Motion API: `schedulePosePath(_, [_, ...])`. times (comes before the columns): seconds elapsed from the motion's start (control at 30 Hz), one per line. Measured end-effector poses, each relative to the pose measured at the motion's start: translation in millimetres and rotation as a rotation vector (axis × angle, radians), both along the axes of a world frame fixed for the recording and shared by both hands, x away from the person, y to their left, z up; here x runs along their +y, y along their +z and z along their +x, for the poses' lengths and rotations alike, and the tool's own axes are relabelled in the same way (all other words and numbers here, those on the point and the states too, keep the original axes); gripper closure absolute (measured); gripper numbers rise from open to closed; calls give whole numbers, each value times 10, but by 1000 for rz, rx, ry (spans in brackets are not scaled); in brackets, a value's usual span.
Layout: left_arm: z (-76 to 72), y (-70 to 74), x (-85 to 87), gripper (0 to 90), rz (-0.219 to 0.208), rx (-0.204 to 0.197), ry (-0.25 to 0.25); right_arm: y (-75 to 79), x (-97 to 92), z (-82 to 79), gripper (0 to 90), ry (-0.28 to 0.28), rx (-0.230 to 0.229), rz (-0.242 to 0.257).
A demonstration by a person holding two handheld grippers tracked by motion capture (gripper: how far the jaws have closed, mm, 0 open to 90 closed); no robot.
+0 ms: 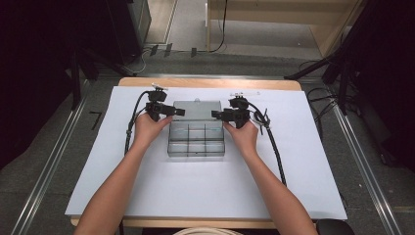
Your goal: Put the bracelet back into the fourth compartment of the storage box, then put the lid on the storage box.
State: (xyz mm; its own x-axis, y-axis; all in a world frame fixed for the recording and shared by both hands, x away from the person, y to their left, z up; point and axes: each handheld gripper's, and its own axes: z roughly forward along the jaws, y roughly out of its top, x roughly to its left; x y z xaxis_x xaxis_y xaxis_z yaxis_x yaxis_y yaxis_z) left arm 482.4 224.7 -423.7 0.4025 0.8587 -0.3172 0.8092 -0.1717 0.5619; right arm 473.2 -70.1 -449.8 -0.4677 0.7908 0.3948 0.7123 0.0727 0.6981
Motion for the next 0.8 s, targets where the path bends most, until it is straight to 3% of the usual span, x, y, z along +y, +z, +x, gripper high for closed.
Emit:
schedulePosePath(0.23, [-96, 144, -59, 331, 12, -31, -38, 131, -49, -93, 425, 57, -15, -47])
schedulePosePath(0.47, [-154, 207, -84, 332, 18, -24, -68, 175, -104, -169, 434, 76, -19, -49])
schedulePosePath(0.57, [-191, 225, -88, 336, -6, -21, -69, 218, -135, -214, 440, 84, -21, -74])
schedulePosePath(0.7, [-244, 244, -94, 337, -5, -11, -80, 268, -142, -223, 439, 93, -23, -63])
schedulePosePath(0.8, [-286, 260, -97, 336, -6, -7, -87, 303, -159, -254, 439, 102, -26, -89])
